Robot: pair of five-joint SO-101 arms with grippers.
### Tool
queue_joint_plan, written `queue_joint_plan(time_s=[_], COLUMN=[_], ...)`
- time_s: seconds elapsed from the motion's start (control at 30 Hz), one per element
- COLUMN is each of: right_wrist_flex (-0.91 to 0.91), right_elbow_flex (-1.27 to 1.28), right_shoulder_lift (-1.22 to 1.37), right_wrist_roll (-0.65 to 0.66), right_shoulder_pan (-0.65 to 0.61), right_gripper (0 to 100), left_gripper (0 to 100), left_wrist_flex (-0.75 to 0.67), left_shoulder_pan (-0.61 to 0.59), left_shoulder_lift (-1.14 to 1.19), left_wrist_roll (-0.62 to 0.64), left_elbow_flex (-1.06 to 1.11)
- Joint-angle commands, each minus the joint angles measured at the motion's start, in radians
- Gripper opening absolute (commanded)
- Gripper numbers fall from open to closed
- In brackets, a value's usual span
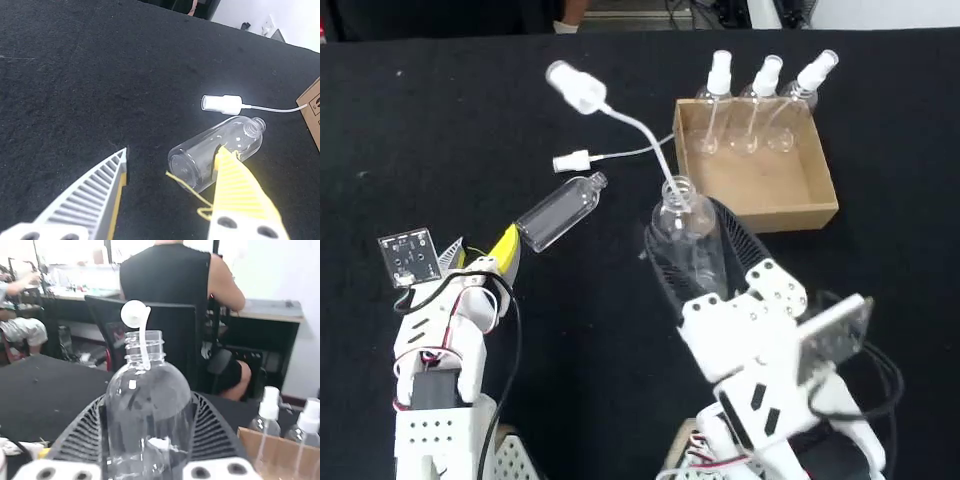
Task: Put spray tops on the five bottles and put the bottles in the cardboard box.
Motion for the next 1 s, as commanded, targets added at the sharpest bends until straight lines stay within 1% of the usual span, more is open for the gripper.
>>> queue_joint_plan(time_s=[0.0,0.1,0.17,0.43,0.57,0.63,0.73,0.8,0.83,0.97], right_wrist_flex=[-0.046,-0.046,-0.046,-0.044,-0.046,-0.046,-0.046,-0.046,-0.046,-0.046], right_elbow_flex=[-0.008,-0.004,-0.002,0.004,0.030,0.039,0.050,0.054,0.054,0.056], right_shoulder_lift=[-0.051,-0.077,-0.091,-0.127,-0.148,-0.163,-0.189,-0.202,-0.202,-0.203], right_wrist_roll=[0.005,0.005,0.005,0.005,0.005,0.005,0.005,0.005,0.005,0.005], right_shoulder_pan=[-0.041,-0.043,-0.043,-0.043,-0.057,-0.095,-0.160,-0.181,-0.184,-0.186], right_gripper=[1.1,1.1,1.1,1.1,1.1,1.1,1.1,1.1,1.1,1.1], left_gripper=[27,27,27,27,27,27,27,27,27,27], left_wrist_flex=[0.006,0.006,0.006,-0.002,-0.006,-0.058,-0.207,-0.305,-0.333,-0.327], left_shoulder_pan=[-0.010,0.004,0.012,0.030,0.088,0.116,0.124,0.124,0.125,0.148], left_shoulder_lift=[-0.011,-0.011,-0.011,-0.002,0.005,0.040,0.143,0.210,0.242,0.276], left_wrist_roll=[-0.017,-0.098,-0.127,-0.127,-0.126,-0.126,-0.124,-0.124,-0.124,-0.127], left_elbow_flex=[0.019,-0.021,-0.068,-0.332,-0.460,-0.479,-0.489,-0.506,-0.518,-0.578])
